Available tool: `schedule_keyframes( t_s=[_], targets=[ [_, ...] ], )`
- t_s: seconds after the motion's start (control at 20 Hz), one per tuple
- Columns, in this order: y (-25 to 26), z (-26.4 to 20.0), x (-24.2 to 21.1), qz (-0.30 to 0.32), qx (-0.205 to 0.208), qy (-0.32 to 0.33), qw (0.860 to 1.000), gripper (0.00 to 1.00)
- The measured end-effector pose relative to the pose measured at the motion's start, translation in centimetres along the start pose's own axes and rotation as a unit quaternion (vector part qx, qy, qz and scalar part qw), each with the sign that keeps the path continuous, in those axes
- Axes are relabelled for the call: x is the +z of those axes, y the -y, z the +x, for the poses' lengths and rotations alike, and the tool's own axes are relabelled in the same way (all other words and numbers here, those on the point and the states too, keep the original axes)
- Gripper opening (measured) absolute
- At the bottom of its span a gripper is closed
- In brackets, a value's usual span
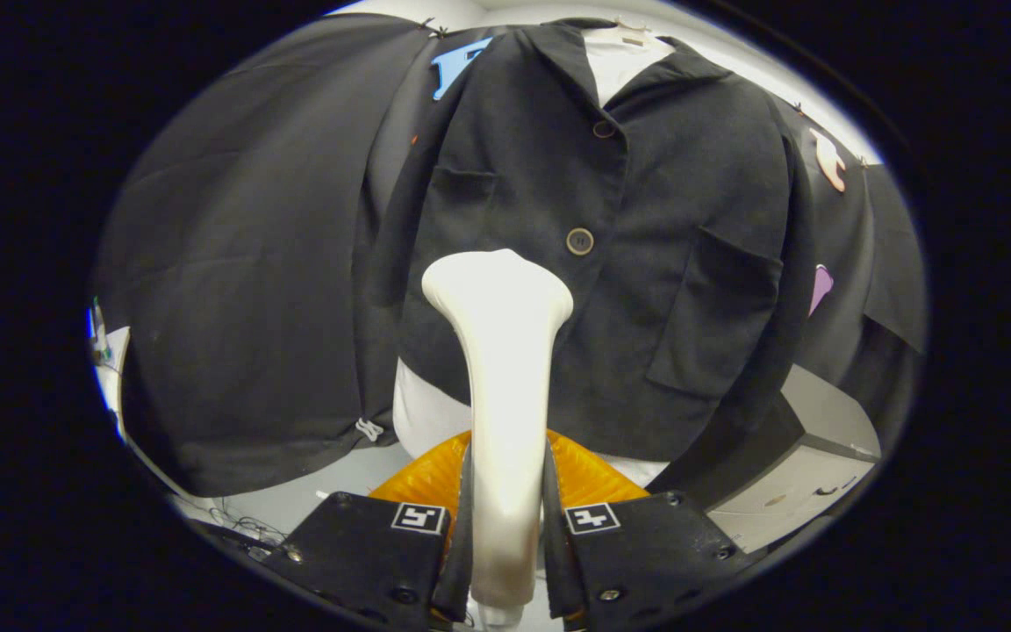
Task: Iron the clothes twice with a garment steamer, once on the left side and once on the right side.
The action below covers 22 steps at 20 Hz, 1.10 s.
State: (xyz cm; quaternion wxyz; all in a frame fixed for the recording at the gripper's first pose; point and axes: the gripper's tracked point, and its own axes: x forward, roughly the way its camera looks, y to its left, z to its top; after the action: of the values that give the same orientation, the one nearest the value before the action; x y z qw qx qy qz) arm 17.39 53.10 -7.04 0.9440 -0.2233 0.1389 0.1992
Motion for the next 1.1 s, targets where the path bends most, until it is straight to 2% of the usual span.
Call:
schedule_keyframes(
  t_s=[0.25,1.1],
  targets=[
    [-0.5,0.4,-3.4,-0.008,0.005,-0.033,0.999,0.36],
    [-1.1,0.3,-9.9,-0.024,0.021,-0.1,0.994,0.36]
  ],
)
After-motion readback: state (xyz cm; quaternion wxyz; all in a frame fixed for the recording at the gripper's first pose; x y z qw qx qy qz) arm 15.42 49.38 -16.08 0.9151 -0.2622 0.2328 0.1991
